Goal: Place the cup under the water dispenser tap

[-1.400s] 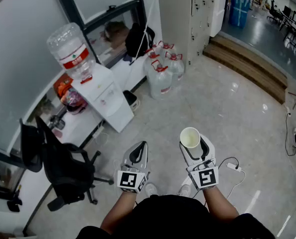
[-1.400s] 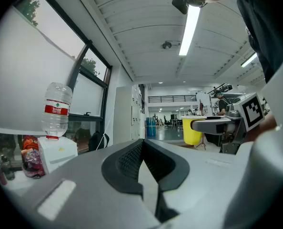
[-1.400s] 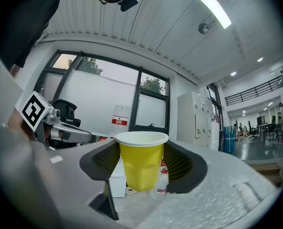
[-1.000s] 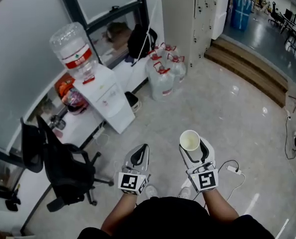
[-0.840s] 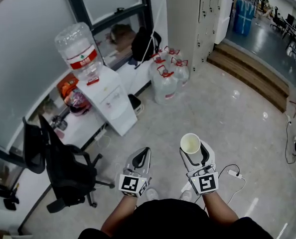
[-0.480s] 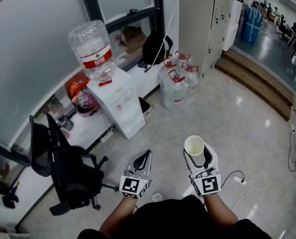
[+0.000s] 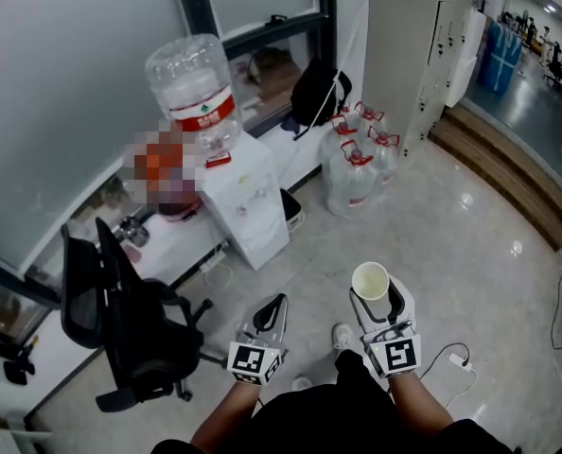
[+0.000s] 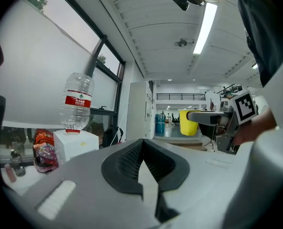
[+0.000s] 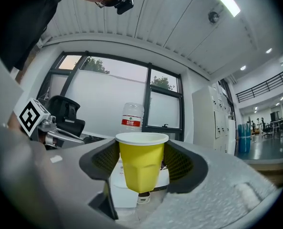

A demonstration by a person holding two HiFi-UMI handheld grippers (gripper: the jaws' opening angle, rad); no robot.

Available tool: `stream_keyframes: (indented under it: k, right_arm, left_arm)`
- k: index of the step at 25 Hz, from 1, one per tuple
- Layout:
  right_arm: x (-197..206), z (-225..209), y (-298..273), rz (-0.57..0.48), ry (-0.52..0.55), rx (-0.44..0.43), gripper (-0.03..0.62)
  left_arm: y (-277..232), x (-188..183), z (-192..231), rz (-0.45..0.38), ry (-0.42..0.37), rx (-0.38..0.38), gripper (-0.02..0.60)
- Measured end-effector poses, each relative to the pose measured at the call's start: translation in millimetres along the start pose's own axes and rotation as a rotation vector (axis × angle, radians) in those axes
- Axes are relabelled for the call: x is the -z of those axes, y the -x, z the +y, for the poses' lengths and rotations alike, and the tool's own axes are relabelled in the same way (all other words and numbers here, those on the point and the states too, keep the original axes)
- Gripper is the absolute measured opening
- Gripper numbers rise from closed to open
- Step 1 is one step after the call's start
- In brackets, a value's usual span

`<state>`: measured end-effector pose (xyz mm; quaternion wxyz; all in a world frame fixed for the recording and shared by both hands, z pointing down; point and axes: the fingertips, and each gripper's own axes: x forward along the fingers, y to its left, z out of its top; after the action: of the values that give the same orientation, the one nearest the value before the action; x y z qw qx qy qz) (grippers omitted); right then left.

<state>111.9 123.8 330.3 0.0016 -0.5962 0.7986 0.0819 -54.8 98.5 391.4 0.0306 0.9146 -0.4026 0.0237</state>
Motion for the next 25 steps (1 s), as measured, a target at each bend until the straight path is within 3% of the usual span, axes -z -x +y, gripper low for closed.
stream_keyframes:
  k: [12, 22, 25]
  right_arm:
    - [27, -63, -110, -0.003, -0.033, -0.131, 0.291]
    - [47, -85, -181, 0.012, -0.102, -0.293, 0.291]
    - [51, -85, -201, -0.008, -0.078, -0.357, 0.291]
  left_arm:
    - [-98, -16, 51, 0.027, -0.014, -0.131, 0.014]
    - [-138, -10, 82, 0.080, 0.022, -0.282, 0.014]
    - [-144, -6, 88, 0.111, 0.026, -0.328, 0.014]
